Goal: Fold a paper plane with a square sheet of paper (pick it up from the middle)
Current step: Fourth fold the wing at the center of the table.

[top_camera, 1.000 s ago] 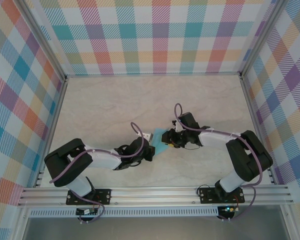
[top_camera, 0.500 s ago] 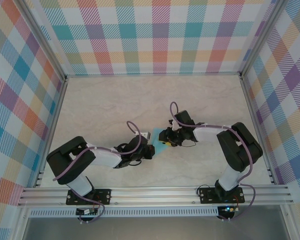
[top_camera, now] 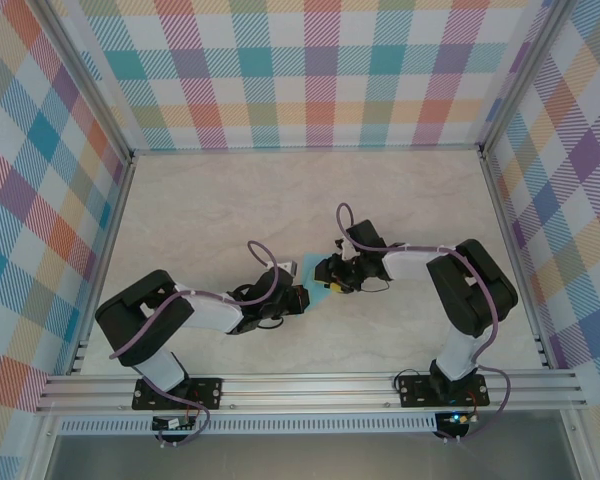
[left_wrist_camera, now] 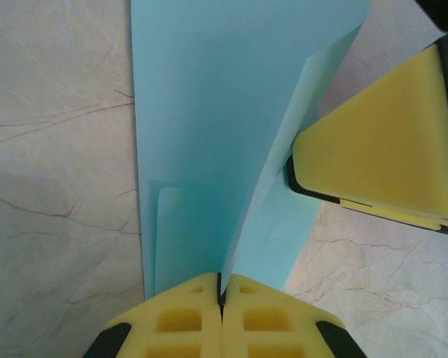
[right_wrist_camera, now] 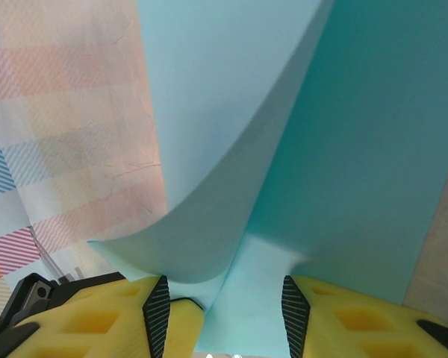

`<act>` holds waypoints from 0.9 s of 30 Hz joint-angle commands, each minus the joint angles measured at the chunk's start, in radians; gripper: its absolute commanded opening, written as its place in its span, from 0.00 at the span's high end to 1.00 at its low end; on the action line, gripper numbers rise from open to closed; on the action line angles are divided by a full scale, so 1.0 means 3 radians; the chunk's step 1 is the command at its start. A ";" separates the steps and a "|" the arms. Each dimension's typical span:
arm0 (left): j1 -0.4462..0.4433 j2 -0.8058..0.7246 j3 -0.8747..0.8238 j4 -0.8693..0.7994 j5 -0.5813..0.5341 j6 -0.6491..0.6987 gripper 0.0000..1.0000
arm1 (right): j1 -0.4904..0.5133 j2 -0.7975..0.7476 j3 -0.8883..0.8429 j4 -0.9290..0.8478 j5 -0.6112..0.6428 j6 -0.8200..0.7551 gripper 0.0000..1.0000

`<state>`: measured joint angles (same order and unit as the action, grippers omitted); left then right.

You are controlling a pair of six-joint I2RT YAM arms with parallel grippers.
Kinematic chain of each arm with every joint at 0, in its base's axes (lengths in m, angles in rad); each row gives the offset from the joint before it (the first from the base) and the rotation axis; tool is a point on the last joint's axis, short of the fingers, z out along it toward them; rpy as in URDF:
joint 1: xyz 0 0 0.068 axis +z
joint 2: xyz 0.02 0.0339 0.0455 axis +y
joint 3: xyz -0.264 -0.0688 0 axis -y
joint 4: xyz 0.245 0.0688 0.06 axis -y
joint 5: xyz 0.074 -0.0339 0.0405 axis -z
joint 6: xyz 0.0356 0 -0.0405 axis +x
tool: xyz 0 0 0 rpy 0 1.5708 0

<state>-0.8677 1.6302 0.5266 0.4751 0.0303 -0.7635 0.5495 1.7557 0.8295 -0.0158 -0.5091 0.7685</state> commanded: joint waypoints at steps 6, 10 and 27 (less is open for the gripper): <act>0.0055 0.0051 -0.0050 0.0161 0.0083 -0.0156 1.00 | 0.0004 -0.0100 0.0104 0.0074 -0.0013 -0.0217 0.60; 0.0069 0.0040 -0.0112 0.0243 0.0052 -0.0201 1.00 | 0.0004 -0.0118 0.0094 0.0117 0.0012 -0.0301 0.66; 0.0079 0.0069 -0.0257 0.0478 -0.0004 -0.0298 1.00 | 0.0009 0.0214 0.0143 0.0262 -0.0019 -0.0397 0.77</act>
<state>-0.8547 1.6413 0.4656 0.6056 0.0418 -0.8452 0.5495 1.8053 0.8555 0.0444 -0.5064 0.6682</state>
